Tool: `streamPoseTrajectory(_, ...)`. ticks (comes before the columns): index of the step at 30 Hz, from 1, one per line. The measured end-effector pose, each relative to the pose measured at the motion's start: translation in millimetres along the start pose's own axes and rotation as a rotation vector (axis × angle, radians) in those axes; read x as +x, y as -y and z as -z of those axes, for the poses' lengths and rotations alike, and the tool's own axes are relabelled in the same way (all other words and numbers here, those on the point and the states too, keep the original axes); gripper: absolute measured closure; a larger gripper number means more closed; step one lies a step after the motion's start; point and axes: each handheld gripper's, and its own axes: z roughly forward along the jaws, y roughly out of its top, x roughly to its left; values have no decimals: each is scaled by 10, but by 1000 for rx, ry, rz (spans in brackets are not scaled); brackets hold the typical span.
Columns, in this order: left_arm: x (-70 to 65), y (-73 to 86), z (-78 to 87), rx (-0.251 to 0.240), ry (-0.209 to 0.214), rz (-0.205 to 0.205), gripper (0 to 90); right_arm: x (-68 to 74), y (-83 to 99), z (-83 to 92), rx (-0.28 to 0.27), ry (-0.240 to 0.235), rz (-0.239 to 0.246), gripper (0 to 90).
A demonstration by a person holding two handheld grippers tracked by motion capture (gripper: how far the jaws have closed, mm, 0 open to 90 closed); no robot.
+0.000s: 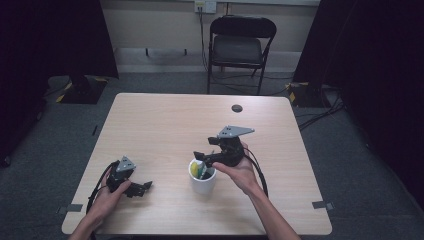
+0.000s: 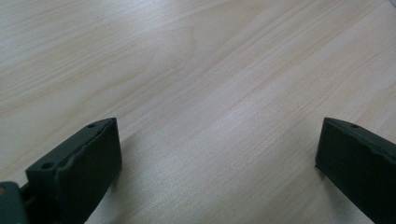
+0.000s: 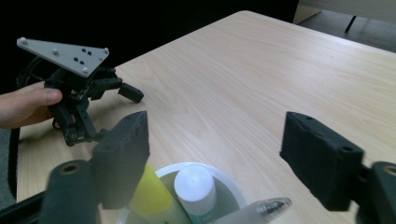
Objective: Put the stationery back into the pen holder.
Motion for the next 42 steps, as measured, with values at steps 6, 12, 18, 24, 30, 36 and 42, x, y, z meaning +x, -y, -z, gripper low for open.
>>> streamPoseTrajectory(6,1,0,0,1,0,-1,0,-71,7,104,-19,25,-19,174)
streamPoseTrajectory(12,0,0,0,1,0,0,0,-134,22,230,-43,62,-30,181)
streamPoseTrajectory(18,-1,0,-1,-1,0,0,0,-196,48,411,-65,98,-41,168)
streamPoseTrajectory(24,-1,0,-1,-1,-1,1,0,-258,111,567,-60,121,-49,152)
streamPoseTrajectory(30,-2,0,-1,-2,-1,2,0,-324,223,723,-48,154,-66,151)
streamPoseTrajectory(36,-3,1,0,-1,-3,3,0,-396,353,806,-27,187,-88,154)
streamPoseTrajectory(42,-9,4,3,-3,-7,11,0,-509,571,964,8,252,-127,154)
